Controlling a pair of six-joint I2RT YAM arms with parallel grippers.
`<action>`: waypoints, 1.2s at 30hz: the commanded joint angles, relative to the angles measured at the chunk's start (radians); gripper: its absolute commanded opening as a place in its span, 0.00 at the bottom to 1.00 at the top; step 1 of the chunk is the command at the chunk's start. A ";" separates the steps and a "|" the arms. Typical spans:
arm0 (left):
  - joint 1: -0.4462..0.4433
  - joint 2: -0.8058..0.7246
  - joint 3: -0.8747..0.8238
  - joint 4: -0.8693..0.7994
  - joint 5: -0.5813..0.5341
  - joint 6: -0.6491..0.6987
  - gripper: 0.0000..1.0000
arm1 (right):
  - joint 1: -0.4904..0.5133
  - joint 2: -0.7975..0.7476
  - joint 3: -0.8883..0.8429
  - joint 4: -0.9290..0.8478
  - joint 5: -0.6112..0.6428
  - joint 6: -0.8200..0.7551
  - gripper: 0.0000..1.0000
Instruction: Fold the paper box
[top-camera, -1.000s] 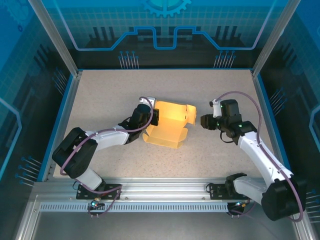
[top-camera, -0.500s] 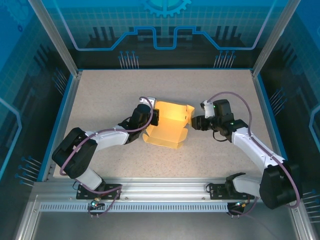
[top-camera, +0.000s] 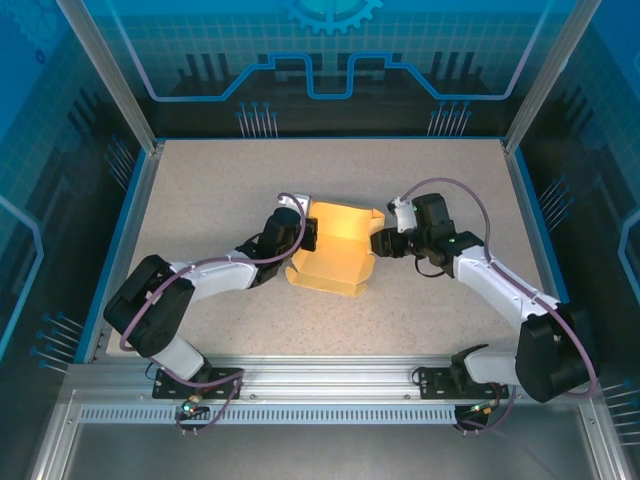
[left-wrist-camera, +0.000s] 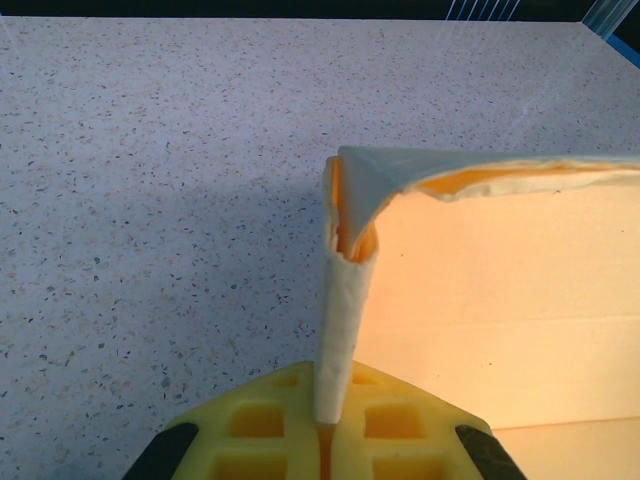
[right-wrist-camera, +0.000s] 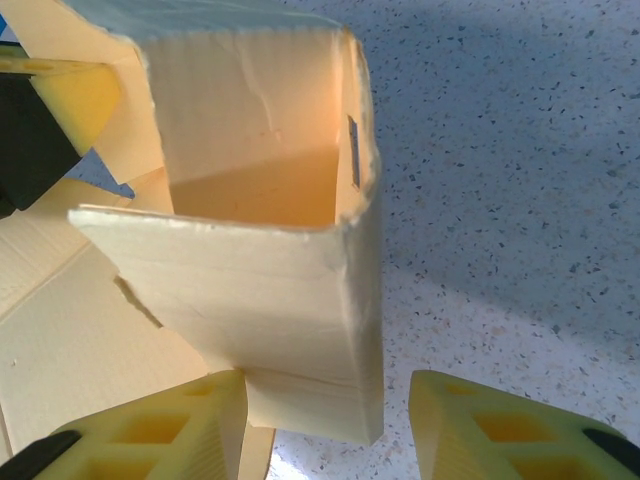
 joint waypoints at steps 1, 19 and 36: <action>0.002 -0.027 -0.011 0.016 0.026 -0.024 0.00 | 0.015 0.010 0.036 0.022 0.008 0.008 0.46; 0.001 -0.033 -0.013 0.018 0.033 -0.031 0.00 | 0.045 0.054 0.089 0.025 0.057 0.000 0.44; 0.001 -0.043 -0.025 0.022 0.038 -0.030 0.00 | 0.116 0.110 0.163 -0.069 0.290 -0.023 0.42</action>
